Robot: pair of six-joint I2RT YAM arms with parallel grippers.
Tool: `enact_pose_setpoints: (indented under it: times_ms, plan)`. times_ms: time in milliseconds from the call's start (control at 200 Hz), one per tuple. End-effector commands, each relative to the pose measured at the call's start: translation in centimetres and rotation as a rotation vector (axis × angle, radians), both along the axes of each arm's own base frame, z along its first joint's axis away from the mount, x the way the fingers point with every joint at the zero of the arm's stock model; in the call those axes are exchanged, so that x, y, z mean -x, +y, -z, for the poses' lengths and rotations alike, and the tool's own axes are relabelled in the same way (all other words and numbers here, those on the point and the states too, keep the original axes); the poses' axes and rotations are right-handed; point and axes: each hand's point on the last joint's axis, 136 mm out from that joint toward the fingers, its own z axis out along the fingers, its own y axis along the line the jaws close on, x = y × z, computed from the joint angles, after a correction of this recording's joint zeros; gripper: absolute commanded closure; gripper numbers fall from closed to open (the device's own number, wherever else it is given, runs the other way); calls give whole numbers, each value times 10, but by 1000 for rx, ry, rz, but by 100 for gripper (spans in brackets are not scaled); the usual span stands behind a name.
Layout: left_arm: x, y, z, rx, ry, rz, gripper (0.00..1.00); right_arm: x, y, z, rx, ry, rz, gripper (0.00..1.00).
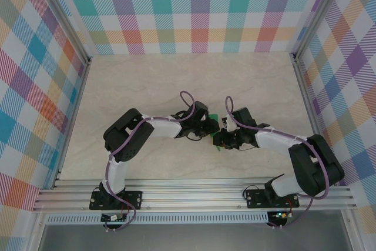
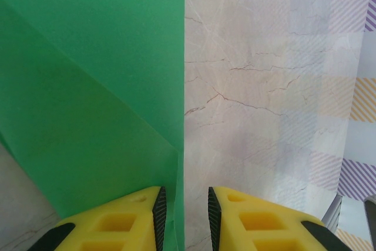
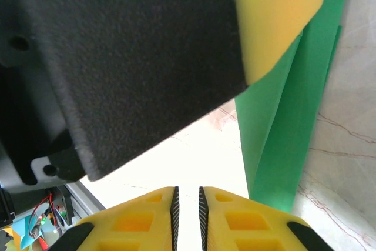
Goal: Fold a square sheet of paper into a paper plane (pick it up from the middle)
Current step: Fold the wing for the fifth time at the center of the table.
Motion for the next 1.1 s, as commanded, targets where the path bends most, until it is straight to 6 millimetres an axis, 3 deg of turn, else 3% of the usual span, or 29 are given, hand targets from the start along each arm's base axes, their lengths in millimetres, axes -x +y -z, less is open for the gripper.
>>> enact_pose_setpoints:
  times_ms: [0, 260, 660, 1100]
  plan:
    - [0, -2, 2, -7, 23, 6, 72, -10, 9, -10, -21, -40, -19, 81]
    - [0, -3, 1, -4, 21, 8, 71, -13, 13, -7, -25, -37, -33, 82]
    - [0, -4, -1, 1, 20, 11, 71, -16, -8, 22, 124, -15, 26, 83]
    - [0, -3, 4, -10, 25, 11, 71, -12, -23, 30, 187, -9, 58, 83]
